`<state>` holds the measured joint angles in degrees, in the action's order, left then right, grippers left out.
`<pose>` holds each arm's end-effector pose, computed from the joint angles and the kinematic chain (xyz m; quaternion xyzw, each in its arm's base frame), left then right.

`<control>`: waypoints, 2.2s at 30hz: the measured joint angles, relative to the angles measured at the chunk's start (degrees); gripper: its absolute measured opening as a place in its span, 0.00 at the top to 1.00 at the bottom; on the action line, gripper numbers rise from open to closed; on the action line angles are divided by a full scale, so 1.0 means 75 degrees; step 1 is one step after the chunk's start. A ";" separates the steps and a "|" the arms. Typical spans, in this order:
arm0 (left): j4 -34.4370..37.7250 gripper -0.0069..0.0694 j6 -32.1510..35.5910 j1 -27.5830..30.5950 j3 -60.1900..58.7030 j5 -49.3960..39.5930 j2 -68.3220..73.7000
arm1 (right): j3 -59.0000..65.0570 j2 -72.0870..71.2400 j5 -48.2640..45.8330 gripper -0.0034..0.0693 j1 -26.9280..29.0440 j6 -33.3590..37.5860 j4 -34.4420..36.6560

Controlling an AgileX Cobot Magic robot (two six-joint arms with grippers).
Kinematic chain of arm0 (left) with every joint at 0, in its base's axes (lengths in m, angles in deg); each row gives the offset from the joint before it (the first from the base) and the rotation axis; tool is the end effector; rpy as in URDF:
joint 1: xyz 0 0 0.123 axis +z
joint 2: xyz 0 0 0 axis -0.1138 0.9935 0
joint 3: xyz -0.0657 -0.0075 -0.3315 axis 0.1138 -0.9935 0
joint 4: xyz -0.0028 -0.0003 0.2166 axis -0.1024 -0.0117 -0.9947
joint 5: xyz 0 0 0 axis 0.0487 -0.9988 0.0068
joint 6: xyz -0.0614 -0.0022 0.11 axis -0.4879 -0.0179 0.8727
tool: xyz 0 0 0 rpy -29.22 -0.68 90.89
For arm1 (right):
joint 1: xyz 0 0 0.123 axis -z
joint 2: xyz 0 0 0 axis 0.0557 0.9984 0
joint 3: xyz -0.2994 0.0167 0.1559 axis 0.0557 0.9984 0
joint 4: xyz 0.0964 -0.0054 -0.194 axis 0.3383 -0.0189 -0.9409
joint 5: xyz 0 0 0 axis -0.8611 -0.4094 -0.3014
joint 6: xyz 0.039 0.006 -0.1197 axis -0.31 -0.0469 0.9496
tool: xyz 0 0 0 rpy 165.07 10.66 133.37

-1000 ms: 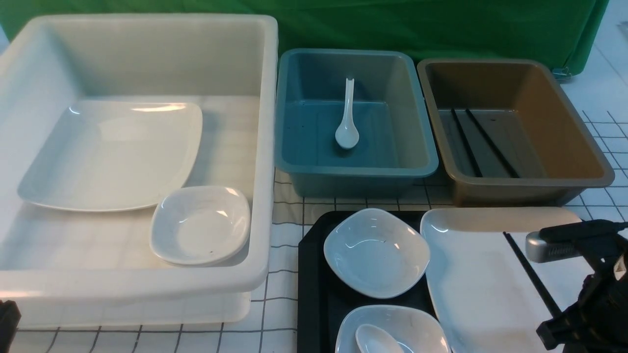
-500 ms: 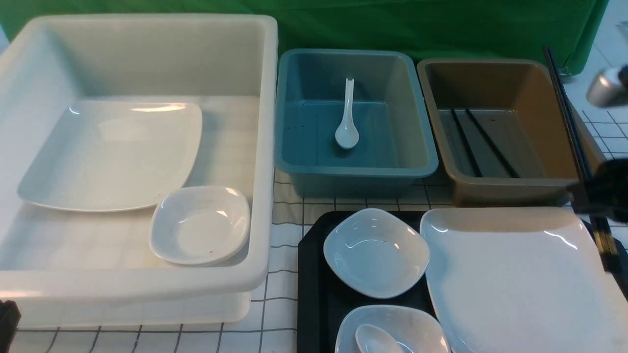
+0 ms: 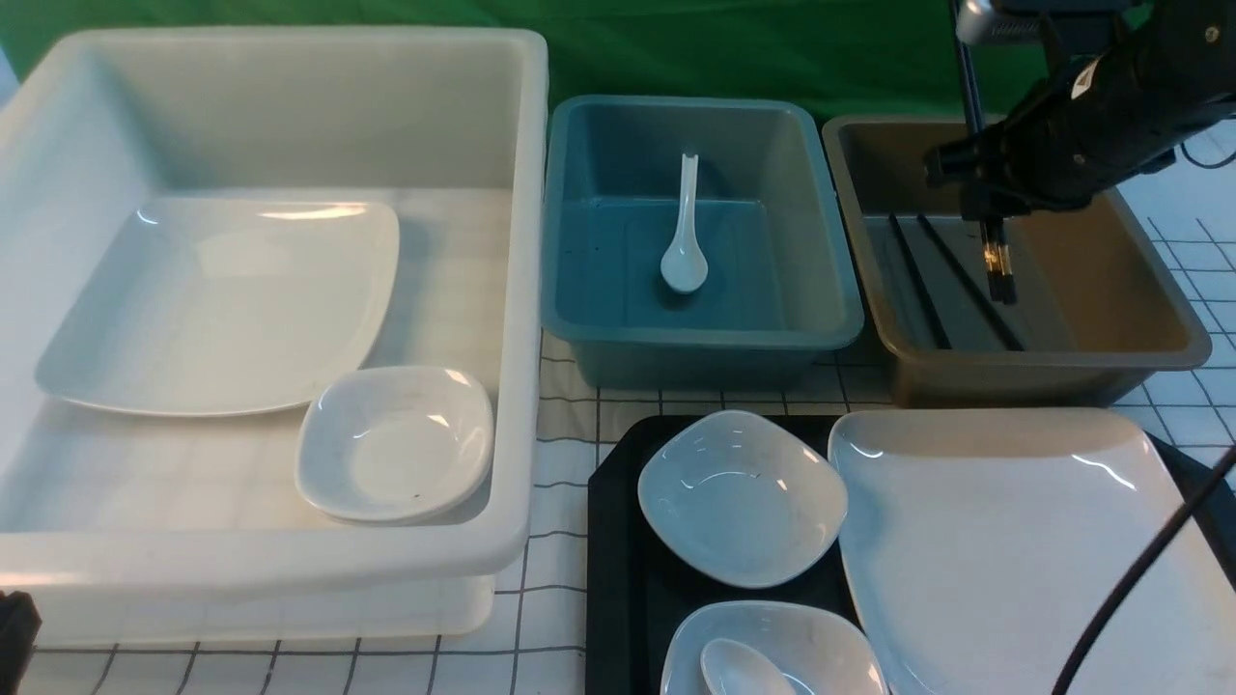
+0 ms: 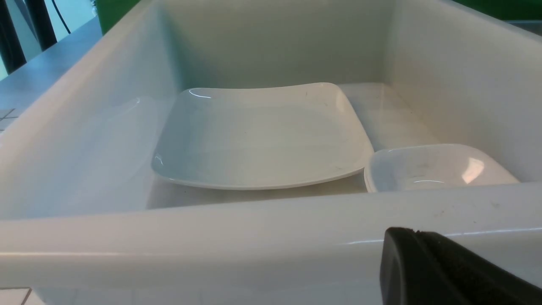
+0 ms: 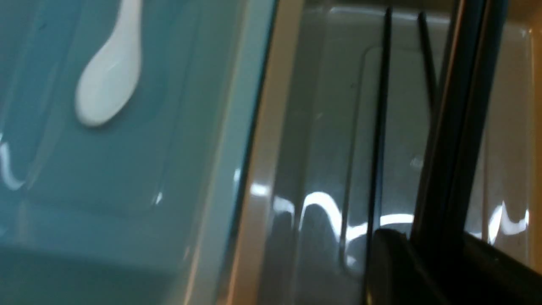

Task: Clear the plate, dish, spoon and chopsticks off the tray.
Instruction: Use the right arm to put the chopsticks into the small storage box on the right, then use the left arm to grab a soup spoon from the plate

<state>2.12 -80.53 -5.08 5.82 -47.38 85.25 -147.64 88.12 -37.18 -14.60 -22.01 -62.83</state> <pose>0.0015 -0.0026 0.1873 0.0077 0.7520 0.0090 0.6591 0.4310 0.0869 0.3132 -0.0787 0.9422 0.0376 0.3235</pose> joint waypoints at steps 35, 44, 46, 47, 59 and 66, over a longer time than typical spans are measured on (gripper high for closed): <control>-0.0257 0.88 -0.0008 0.0000 0.0000 0.0000 0.0000 | -0.0871 0.0417 -0.1882 0.84 0.0294 0.0479 0.0000; 0.2382 0.88 -0.0749 0.0000 0.0000 0.0107 0.0000 | 0.0004 -0.2529 -0.3174 0.95 0.0294 0.0825 0.0057; 0.3038 0.88 -0.0905 0.0000 0.0000 0.0164 0.0000 | 0.0375 -0.2972 -0.3187 0.95 0.0294 0.0825 0.0066; 0.3560 0.88 -0.0973 0.0000 0.0000 0.0215 0.0000 | 0.0721 -0.3354 -0.3160 0.95 0.0294 0.0825 0.0066; 0.5680 0.88 -0.1433 0.0000 0.0000 0.0512 0.0000 | 0.5766 -0.7555 -0.1248 0.95 0.0294 0.0368 0.0083; 0.6167 0.88 -0.1399 0.0000 0.0035 0.0279 0.0000 | 0.7371 -0.8297 -0.0713 0.94 0.0294 0.0249 0.0083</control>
<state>48.37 -91.02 -5.08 6.08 -45.29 85.25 -92.36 25.89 -42.53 -12.39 -20.15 -62.20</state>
